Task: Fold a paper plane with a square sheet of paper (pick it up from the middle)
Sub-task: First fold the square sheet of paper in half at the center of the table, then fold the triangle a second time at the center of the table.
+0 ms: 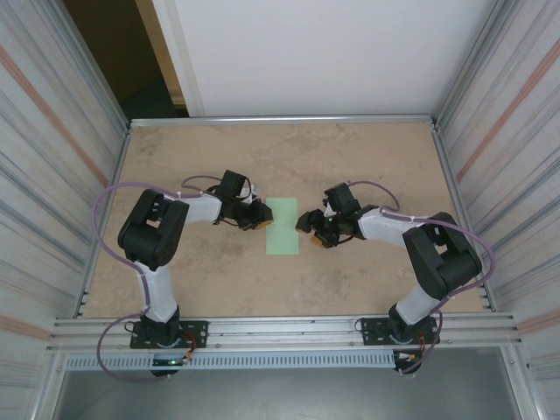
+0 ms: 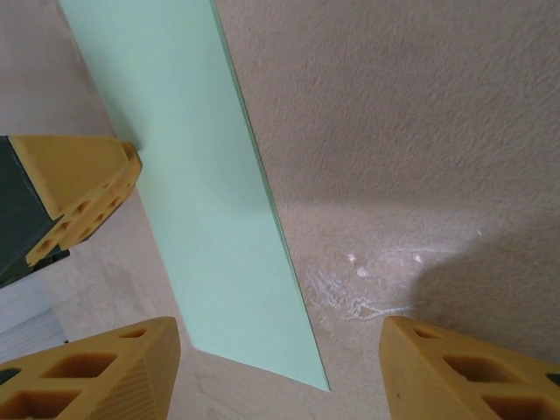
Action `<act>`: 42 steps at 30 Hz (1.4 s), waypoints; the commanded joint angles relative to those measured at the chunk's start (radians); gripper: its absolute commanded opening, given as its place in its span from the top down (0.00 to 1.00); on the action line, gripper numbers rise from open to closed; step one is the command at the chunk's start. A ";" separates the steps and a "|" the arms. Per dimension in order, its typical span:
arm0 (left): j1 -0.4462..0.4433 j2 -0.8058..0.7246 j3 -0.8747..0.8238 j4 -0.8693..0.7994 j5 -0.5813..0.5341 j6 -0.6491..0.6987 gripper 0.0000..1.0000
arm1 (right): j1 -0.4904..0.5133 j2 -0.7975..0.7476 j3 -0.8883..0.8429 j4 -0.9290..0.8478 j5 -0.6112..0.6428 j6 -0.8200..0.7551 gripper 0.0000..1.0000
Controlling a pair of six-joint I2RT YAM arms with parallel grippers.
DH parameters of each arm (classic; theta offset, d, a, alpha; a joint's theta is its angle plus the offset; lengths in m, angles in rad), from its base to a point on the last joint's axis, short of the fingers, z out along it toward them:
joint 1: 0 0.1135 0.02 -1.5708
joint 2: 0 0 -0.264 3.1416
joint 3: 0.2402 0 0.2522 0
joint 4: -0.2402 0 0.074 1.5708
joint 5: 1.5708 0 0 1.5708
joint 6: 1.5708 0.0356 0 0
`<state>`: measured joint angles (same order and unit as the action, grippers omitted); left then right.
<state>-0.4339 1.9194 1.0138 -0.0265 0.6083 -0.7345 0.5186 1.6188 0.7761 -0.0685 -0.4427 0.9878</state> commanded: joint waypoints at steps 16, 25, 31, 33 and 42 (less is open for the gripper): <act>0.000 0.043 -0.010 -0.114 -0.101 -0.032 0.81 | 0.086 0.009 -0.049 0.031 -0.113 0.060 0.50; 0.001 0.043 -0.012 -0.104 -0.091 -0.036 0.82 | 0.103 0.026 -0.046 0.013 -0.104 0.038 0.54; 0.003 0.046 -0.018 -0.097 -0.089 -0.037 0.81 | 0.110 0.046 -0.035 0.031 -0.101 0.031 0.57; 0.002 0.046 -0.019 -0.093 -0.089 -0.040 0.82 | 0.109 0.047 -0.033 0.040 -0.100 0.031 0.58; 0.002 0.044 -0.021 -0.090 -0.079 -0.041 0.82 | 0.093 0.012 -0.053 0.094 -0.056 0.053 0.64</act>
<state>-0.4339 1.9198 1.0245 -0.0544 0.5800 -0.7647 0.6189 1.6527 0.7326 0.0029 -0.5228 1.0378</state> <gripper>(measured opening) 0.185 0.361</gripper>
